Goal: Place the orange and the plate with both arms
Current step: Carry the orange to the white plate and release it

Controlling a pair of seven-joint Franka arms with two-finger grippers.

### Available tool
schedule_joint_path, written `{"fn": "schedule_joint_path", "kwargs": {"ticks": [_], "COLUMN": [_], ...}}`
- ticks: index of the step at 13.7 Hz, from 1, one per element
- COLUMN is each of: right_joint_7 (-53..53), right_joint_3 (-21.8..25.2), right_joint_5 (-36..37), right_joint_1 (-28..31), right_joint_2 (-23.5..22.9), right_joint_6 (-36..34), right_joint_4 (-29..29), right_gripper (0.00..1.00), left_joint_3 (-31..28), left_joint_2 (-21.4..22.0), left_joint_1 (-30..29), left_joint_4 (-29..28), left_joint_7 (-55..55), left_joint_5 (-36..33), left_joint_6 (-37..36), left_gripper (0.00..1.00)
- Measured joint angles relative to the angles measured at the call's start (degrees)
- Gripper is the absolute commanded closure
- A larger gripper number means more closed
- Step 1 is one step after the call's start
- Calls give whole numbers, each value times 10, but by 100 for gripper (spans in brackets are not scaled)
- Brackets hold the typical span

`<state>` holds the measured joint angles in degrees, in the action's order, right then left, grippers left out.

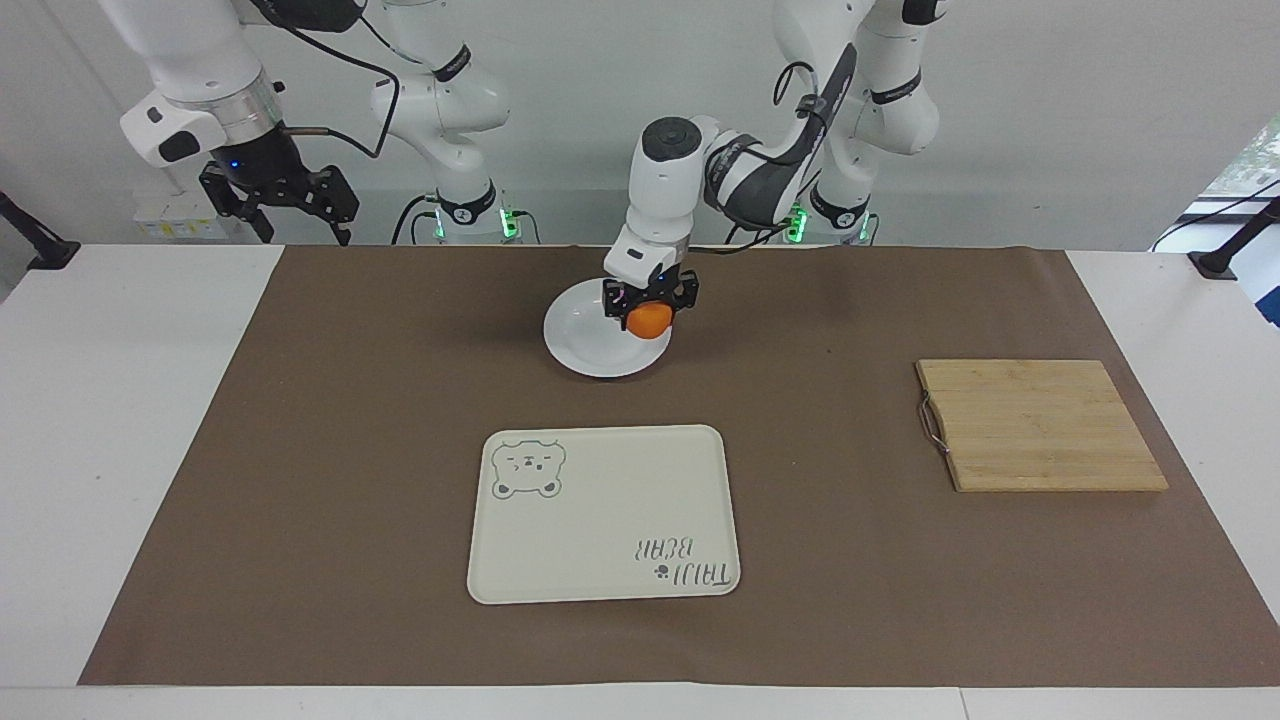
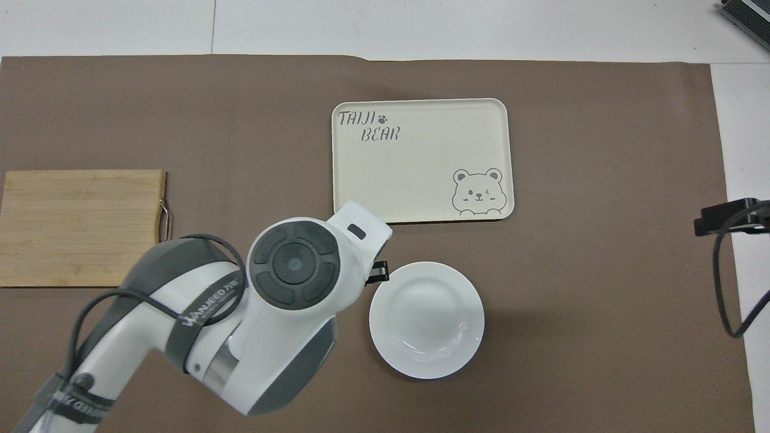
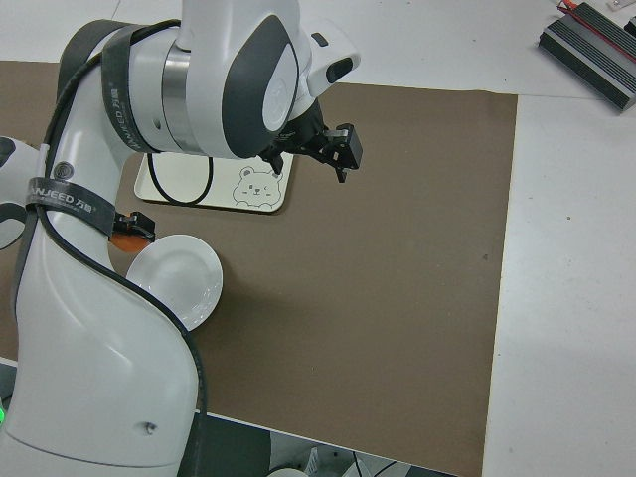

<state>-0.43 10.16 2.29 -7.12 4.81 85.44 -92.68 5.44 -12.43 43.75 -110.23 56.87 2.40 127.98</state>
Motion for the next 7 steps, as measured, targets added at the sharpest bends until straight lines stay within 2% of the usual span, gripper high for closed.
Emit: {"fn": "schedule_joint_path", "kwargs": {"ticks": [3, 4, 5, 7], "right_joint_7": [0, 0, -1, -27], "right_joint_3": [0, 0, 0, 0], "right_joint_5": [0, 0, 0, 0], "right_joint_1": [0, 0, 0, 0], "right_joint_2": [0, 1, 1, 2], "right_joint_6": [0, 0, 0, 0], "right_joint_4": [-1, -1, -1, -3], "right_gripper": [0, 0, 0, 0], "left_joint_3": [-1, -1, -1, -1], "left_joint_2": [-26, -37, -49, -64], "left_joint_1": [27, 41, 54, 69], "left_joint_4": [-14, -16, -17, -19], "left_joint_7": [37, 46, 51, 52], "left_joint_5": [0, 0, 0, 0], "left_joint_6": [38, 46, 52, 56], "left_gripper": [100, 83, 1, 0]}}
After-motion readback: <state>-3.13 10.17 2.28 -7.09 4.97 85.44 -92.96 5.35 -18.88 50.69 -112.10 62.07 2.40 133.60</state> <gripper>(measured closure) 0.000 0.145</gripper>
